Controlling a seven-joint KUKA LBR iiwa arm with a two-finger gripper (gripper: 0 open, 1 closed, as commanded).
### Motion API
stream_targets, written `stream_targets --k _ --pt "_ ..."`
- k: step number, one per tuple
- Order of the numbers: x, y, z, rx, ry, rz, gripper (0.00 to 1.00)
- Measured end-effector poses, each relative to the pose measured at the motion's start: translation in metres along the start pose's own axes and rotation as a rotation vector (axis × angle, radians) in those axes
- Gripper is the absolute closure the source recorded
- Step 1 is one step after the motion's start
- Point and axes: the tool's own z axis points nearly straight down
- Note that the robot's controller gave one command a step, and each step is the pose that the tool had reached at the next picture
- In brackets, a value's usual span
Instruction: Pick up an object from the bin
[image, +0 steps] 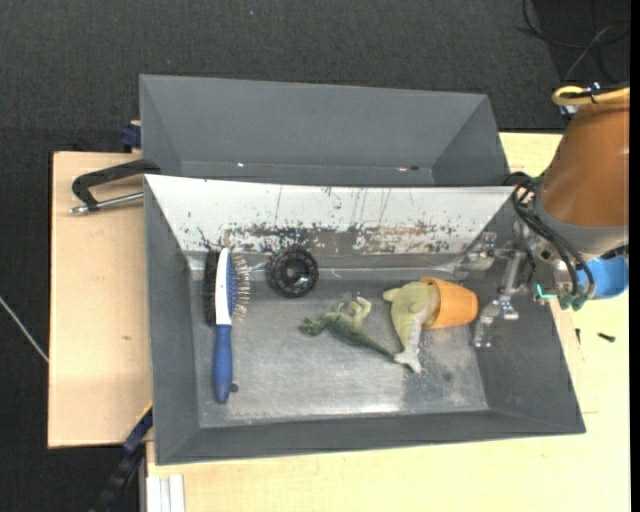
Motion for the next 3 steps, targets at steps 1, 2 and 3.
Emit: stream_targets --k 1,2,3 --pt "-0.058 0.045 0.119 -0.002 -0.002 0.065 0.0" --pt "-0.057 0.05 0.15 0.001 -0.011 -0.015 0.0" --pt "-0.058 0.05 0.148 0.001 -0.017 -0.016 1.0"
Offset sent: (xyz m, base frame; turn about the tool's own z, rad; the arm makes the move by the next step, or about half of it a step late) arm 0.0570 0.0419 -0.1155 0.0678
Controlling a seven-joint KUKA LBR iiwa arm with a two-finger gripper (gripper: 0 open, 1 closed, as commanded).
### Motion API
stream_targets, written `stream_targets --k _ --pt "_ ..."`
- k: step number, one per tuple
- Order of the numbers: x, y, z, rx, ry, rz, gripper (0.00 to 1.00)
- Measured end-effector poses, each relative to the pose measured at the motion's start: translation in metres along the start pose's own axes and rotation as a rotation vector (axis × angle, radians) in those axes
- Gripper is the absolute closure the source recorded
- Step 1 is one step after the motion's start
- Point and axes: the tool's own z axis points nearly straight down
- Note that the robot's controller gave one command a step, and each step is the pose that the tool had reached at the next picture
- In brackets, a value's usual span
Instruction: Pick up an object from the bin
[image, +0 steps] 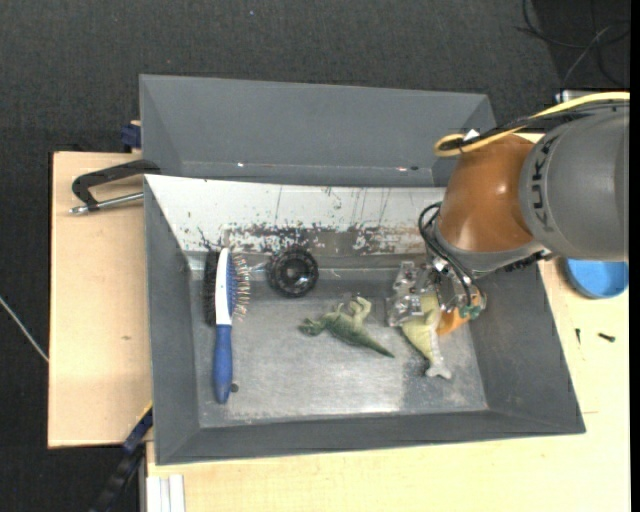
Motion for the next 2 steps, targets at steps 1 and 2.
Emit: stream_targets --k 1,2 --pt "0.034 0.034 -0.165 -0.001 -0.004 0.222 1.0" --pt "-0.002 0.073 -0.164 -0.002 0.001 0.11 1.0"
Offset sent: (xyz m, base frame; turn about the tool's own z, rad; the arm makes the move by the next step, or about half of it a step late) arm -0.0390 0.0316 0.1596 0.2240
